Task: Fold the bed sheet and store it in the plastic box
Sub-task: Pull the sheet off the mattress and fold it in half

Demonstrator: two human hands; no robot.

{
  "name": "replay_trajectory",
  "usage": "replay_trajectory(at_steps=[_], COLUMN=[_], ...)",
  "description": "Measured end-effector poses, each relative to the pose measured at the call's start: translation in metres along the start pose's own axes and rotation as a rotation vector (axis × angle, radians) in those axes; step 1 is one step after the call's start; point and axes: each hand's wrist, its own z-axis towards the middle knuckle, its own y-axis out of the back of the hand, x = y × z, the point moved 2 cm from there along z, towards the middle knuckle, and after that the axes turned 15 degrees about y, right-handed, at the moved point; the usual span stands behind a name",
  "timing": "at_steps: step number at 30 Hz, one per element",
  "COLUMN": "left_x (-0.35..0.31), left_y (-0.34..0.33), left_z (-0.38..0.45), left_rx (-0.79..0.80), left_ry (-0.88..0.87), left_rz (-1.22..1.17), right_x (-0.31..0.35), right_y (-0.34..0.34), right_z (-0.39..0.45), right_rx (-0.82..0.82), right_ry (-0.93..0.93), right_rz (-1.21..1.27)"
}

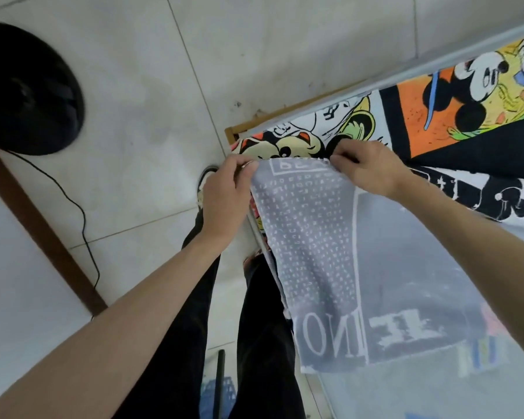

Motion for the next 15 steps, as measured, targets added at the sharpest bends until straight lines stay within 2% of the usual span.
replay_trajectory(at_steps=[3,5,7,9,15], left_x=[-0.006,-0.004,0.006,0.016,0.024], left_y=[0.006,0.002,-0.001,-0.004,-0.012], left_z=[0.005,0.031,0.052,0.063,0.066], left_rx=[-0.070,-0.004,0.061,0.057,0.109], left_ry=[-0.123,-0.031,0.065,0.122,0.366], left_rz=[-0.040,0.039,0.106,0.072,-0.190], right_x=[0.011,0.006,0.000,-0.007,-0.012], right_y=[0.034,0.036,0.021,0.002,-0.004], right_z=[0.000,0.027,0.054,0.068,0.062], right_rx=[-0.124,-0.141,-0.028,0.027,-0.050], right_ry=[0.037,0.026,0.013,0.023,0.035], right_rz=[0.182,0.103,-0.125,-0.247,-0.155])
